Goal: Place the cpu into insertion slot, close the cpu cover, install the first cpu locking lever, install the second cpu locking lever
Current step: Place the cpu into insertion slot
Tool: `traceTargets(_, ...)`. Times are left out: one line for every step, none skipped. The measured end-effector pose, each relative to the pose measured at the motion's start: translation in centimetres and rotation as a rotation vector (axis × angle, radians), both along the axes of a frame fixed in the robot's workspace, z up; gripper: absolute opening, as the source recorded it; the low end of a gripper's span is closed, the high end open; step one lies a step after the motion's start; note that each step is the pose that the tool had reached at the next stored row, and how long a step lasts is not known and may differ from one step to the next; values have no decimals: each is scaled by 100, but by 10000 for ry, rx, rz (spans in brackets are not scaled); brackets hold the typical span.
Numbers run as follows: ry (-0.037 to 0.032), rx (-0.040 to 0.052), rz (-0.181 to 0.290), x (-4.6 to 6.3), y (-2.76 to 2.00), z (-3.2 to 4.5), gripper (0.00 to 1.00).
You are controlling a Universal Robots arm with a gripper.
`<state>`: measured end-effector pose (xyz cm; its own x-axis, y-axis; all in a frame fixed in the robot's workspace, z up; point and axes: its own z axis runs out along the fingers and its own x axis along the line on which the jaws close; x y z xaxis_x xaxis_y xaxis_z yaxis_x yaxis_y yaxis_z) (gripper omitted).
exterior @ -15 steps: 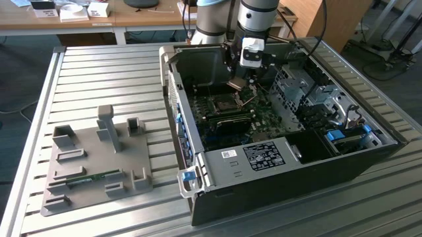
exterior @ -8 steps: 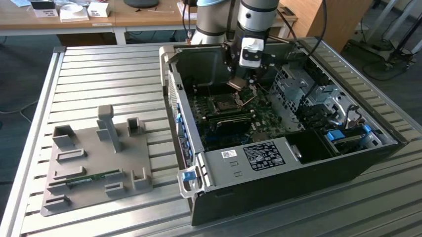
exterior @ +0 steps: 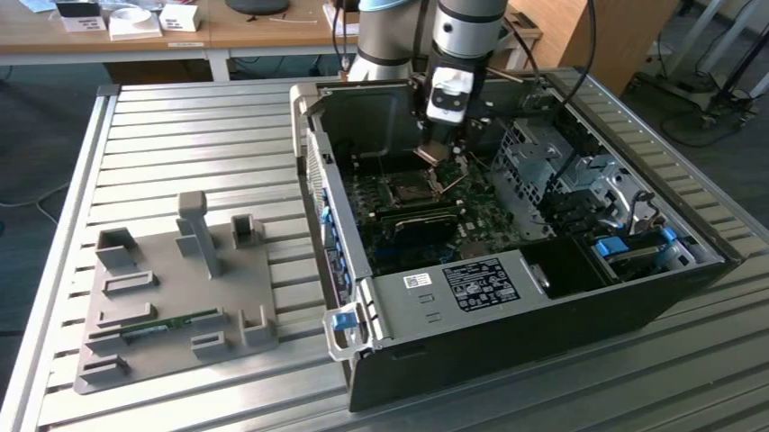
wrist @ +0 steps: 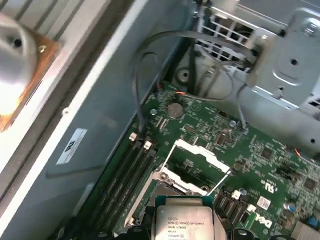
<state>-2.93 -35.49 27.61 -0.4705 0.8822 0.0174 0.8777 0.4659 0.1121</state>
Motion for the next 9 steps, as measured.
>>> traceTargets(0,-1,-197,0,0,-1,54)
traceTargets(0,0,-377,0,0,-3,54)
traceTargets(0,0,-556,0,0,-5,54)
traceTargets(0,-1,-736,0,0,-6,54)
traceTargets(1,-1,-904,0,0,-6,54)
traceTargets(1,-1,-1050,0,0,-7,54)
traceTargets(0,0,-1218,0,0,-8,54)
traceTargets(0,0,-1409,0,0,-9,54)
traceTargets(0,-1,-1593,0,0,-9,54)
